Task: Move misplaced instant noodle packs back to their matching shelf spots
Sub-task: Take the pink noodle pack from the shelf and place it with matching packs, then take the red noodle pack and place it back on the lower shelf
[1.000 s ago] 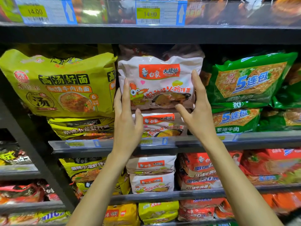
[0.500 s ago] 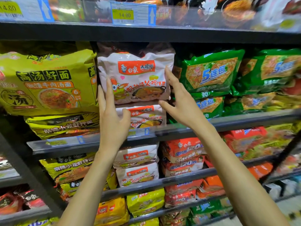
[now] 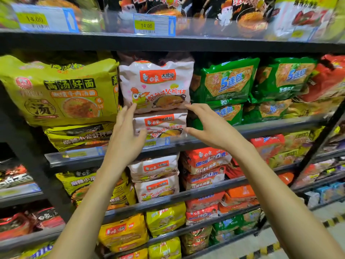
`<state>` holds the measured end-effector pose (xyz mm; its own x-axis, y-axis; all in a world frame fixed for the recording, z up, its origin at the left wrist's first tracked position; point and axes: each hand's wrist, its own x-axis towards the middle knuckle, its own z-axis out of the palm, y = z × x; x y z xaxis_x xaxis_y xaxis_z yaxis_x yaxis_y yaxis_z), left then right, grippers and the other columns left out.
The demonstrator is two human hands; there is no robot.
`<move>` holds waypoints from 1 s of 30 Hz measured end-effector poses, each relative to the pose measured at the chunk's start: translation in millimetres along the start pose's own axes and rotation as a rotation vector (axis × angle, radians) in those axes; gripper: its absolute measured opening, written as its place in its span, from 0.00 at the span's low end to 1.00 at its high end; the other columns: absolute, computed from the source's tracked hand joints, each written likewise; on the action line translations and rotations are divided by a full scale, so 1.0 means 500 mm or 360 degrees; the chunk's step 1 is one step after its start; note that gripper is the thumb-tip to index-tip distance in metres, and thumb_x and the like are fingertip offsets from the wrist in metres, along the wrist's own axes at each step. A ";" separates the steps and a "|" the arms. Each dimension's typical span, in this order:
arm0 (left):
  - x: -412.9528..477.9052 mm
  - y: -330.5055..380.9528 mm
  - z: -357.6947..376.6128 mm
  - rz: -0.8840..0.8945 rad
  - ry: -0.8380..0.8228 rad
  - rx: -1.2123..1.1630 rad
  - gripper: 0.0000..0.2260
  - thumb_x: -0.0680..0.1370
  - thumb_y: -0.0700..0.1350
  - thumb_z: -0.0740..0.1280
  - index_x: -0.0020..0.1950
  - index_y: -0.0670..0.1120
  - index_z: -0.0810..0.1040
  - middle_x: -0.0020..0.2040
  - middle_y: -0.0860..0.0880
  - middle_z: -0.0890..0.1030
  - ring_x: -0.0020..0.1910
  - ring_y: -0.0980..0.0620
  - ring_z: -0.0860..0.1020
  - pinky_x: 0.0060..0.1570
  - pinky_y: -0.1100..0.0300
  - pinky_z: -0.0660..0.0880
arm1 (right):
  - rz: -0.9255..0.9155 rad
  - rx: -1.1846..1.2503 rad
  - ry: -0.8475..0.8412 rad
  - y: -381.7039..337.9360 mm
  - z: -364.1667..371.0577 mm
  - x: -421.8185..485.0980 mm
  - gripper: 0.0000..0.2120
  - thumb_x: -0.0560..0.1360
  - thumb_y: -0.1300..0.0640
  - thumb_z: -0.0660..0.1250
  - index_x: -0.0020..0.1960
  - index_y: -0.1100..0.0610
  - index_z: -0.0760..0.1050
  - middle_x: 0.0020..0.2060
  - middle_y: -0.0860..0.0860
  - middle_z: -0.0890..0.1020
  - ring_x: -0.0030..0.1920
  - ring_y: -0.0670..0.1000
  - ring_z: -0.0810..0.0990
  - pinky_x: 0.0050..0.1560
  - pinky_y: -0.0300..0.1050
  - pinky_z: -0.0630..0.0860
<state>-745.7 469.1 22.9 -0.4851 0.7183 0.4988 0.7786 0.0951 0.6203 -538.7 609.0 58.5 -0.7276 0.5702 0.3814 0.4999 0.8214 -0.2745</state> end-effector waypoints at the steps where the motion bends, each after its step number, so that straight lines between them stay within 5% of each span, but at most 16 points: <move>1: -0.008 -0.002 -0.002 0.0006 -0.0029 0.0024 0.31 0.82 0.45 0.66 0.83 0.51 0.57 0.83 0.48 0.55 0.81 0.50 0.57 0.74 0.54 0.59 | 0.0014 -0.0010 -0.0033 -0.001 0.001 -0.010 0.33 0.79 0.46 0.67 0.79 0.49 0.58 0.77 0.51 0.62 0.74 0.55 0.67 0.70 0.56 0.69; 5: -0.045 0.002 -0.012 0.0014 -0.0163 0.0117 0.26 0.83 0.46 0.64 0.80 0.51 0.62 0.79 0.49 0.63 0.62 0.59 0.69 0.63 0.58 0.65 | 0.0056 -0.0051 -0.0141 -0.008 -0.002 -0.046 0.31 0.79 0.45 0.66 0.79 0.49 0.60 0.77 0.52 0.61 0.75 0.57 0.65 0.72 0.56 0.67; 9: -0.066 0.012 -0.027 0.0020 -0.0318 0.0315 0.23 0.82 0.49 0.64 0.77 0.52 0.68 0.75 0.49 0.70 0.74 0.48 0.68 0.69 0.47 0.70 | 0.0067 -0.0094 -0.0219 -0.019 -0.026 -0.079 0.31 0.79 0.44 0.66 0.79 0.47 0.59 0.77 0.52 0.60 0.76 0.55 0.64 0.72 0.54 0.67; 13: -0.087 0.055 -0.042 -0.0032 -0.0446 0.0522 0.23 0.82 0.52 0.64 0.78 0.52 0.68 0.74 0.46 0.72 0.74 0.42 0.69 0.68 0.41 0.71 | 0.0097 -0.0174 -0.0280 -0.024 -0.067 -0.119 0.31 0.79 0.43 0.66 0.79 0.49 0.61 0.78 0.51 0.59 0.76 0.55 0.62 0.72 0.55 0.67; 30: -0.243 0.406 0.074 0.0298 -0.0795 0.0752 0.24 0.83 0.56 0.63 0.76 0.47 0.70 0.73 0.43 0.74 0.71 0.41 0.72 0.67 0.47 0.72 | 0.0560 -0.0470 -0.0438 0.083 -0.304 -0.507 0.29 0.79 0.43 0.65 0.77 0.51 0.63 0.75 0.56 0.63 0.73 0.61 0.65 0.69 0.57 0.69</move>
<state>-514.3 426.6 65.9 -0.1738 0.9710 0.1640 0.9752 0.1464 0.1662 -262.3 500.1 84.6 -0.5685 0.8209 0.0546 0.8180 0.5711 -0.0687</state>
